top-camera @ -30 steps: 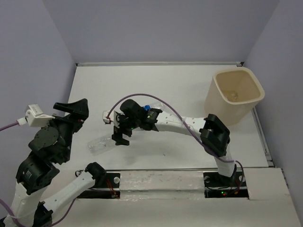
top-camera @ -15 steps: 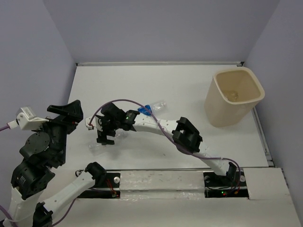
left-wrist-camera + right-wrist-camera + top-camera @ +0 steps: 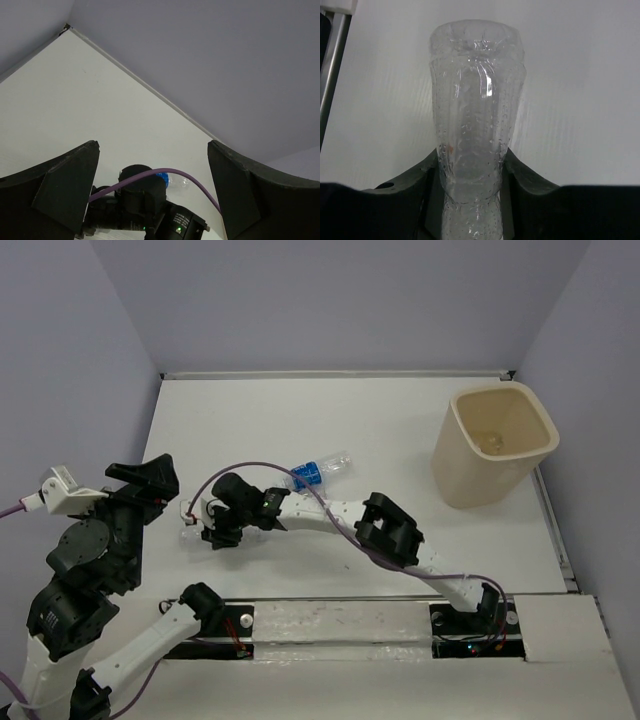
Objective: Put the plastic bottles in the bin
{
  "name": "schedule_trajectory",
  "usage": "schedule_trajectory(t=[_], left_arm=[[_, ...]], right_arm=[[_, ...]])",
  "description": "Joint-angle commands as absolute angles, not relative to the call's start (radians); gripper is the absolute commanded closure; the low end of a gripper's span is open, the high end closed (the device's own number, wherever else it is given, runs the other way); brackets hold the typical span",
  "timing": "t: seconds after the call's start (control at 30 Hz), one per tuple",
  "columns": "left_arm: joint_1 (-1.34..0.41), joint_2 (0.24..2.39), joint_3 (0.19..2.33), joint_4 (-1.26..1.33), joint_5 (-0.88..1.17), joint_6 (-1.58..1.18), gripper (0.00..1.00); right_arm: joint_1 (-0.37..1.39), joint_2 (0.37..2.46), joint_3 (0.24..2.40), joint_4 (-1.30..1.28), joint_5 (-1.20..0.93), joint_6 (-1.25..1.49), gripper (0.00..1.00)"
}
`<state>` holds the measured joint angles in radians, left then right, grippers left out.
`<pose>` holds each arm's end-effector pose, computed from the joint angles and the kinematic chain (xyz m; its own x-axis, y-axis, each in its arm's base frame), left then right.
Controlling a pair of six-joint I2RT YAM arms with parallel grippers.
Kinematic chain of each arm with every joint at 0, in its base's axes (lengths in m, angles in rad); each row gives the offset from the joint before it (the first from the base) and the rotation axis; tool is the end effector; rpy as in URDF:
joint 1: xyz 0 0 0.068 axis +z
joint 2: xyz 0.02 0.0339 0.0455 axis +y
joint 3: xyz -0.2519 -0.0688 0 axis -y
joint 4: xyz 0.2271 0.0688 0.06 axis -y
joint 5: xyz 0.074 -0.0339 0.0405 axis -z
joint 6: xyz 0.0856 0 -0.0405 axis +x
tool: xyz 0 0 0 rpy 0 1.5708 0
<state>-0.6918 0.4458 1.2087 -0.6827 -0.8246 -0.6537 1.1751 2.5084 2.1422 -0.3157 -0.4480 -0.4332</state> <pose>0.0764 0.0184 0.4330 0.1284 -0.6424 -0.7555 -0.0662 0.7546 -0.6529 0.1870 0.5439 0.1420 0.1830 -0.5434 -0.8193 -0.9745 -0.2105 -0.0781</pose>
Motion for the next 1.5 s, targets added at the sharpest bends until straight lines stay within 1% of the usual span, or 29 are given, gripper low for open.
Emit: schedule_trajectory(t=[0.0, 0.1, 0.13, 0.17, 0.23, 0.27, 0.33, 0.37, 0.4, 0.5, 0.53, 0.57, 0.7, 0.73, 0.8, 0.83, 0.9, 0.93, 1.0, 1.13, 1.33, 1.37, 1.4, 1.43, 1.47], left_arm=[[-0.689, 0.439, 1.229, -0.643, -0.857, -0.621, 0.01], [-0.689, 0.443, 1.267, -0.621, -0.861, -0.589, 0.01], [-0.689, 0.454, 1.305, -0.614, -0.859, -0.553, 0.01], [-0.689, 0.465, 1.305, -0.604, -0.854, -0.531, 0.01], [-0.689, 0.512, 1.391, -0.595, -0.809, -0.503, 0.01], [-0.689, 0.531, 1.446, -0.586, -0.751, -0.483, 0.01], [-0.689, 0.584, 1.5, -0.575, -0.678, -0.463, 0.01], [-0.69, 0.601, 1.509, -0.571, -0.642, -0.447, 0.01], [-0.689, 0.632, 1.514, -0.557, -0.562, -0.44, 0.01], [-0.689, 0.666, 1.494, -0.526, -0.448, -0.419, 0.01], [-0.689, 0.679, 1.485, -0.503, -0.378, -0.404, 0.01], [-0.689, 0.705, 1.461, -0.486, -0.35, -0.397, 0.01], [-0.689, 0.781, 1.375, -0.456, -0.21, -0.353, 0.01], [-0.689, 0.813, 1.333, -0.442, -0.169, -0.332, 0.01], [-0.689, 0.845, 1.284, -0.401, -0.126, -0.319, 0.01], [-0.689, 0.879, 1.261, -0.384, -0.088, -0.308, 0.01], [-0.689, 0.917, 1.204, -0.333, -0.03, -0.302, 0.01], [-0.689, 0.964, 1.184, -0.318, -0.005, -0.302, 0.01], [-0.689, 1.047, 1.181, -0.278, 0.119, -0.293, 0.01], [-0.692, 1.176, 1.204, -0.249, 0.178, -0.236, 0.01], [-0.706, 1.353, 1.21, -0.216, 0.216, -0.029, 0.01], [-0.706, 1.37, 1.209, -0.215, 0.21, -0.008, 0.01], [-0.706, 1.396, 1.201, -0.203, 0.201, 0.052, 0.01], [-0.706, 1.407, 1.201, -0.202, 0.192, 0.072, 0.01], [-0.706, 1.417, 1.197, -0.198, 0.178, 0.092, 0.01]], right_arm=[[1.19, 2.398, 2.072, -0.046, -0.388, -0.33, 0.7], [1.19, 2.326, 2.054, 0.064, -0.315, -0.282, 0.71], [1.19, 2.28, 2.031, 0.118, -0.243, -0.27, 0.71], [1.19, 2.255, 2.016, 0.144, -0.242, -0.268, 0.71], [1.19, 2.203, 1.968, 0.204, -0.123, -0.273, 0.71], [1.175, 2.154, 1.956, 0.218, -0.041, -0.275, 0.71], [1.129, 2.109, 1.931, 0.225, 0.036, -0.275, 0.72], [1.111, 2.068, 1.922, 0.225, 0.104, -0.278, 0.75], [1.088, 2.047, 1.91, 0.224, 0.13, -0.282, 0.76], [0.981, 1.964, 1.833, 0.222, 0.204, -0.27, 0.77], [0.951, 1.894, 1.809, 0.221, 0.219, -0.264, 0.77], [0.887, 1.855, 1.76, 0.221, 0.251, -0.252, 0.77], [0.735, 1.637, 1.655, 0.219, 0.282, -0.187, 0.77], [0.647, 1.555, 1.602, 0.218, 0.281, -0.157, 0.77], [0.551, 1.476, 1.545, 0.219, 0.258, -0.123, 0.77], [0.458, 1.407, 1.489, 0.218, 0.246, -0.089, 0.77], [0.373, 1.352, 1.436, 0.219, 0.216, -0.071, 0.77], [0.297, 1.313, 1.389, 0.219, 0.216, -0.064, 0.77], [0.226, 1.284, 1.341, 0.219, 0.227, -0.061, 0.77], [0.042, 1.226, 1.195, 0.221, 0.161, 0.011, 0.77], [-0.035, 1.192, 1.069, 0.236, 0.198, 0.06, 0.76], [-0.046, 1.184, 1.057, 0.238, 0.224, 0.066, 0.73], [-0.046, 1.166, 1.043, 0.241, 0.235, 0.066, 0.66], [-0.046, 1.157, 1.04, 0.244, 0.235, 0.066, 0.66], [-0.046, 1.149, 1.039, 0.247, 0.235, 0.057, 0.59]])
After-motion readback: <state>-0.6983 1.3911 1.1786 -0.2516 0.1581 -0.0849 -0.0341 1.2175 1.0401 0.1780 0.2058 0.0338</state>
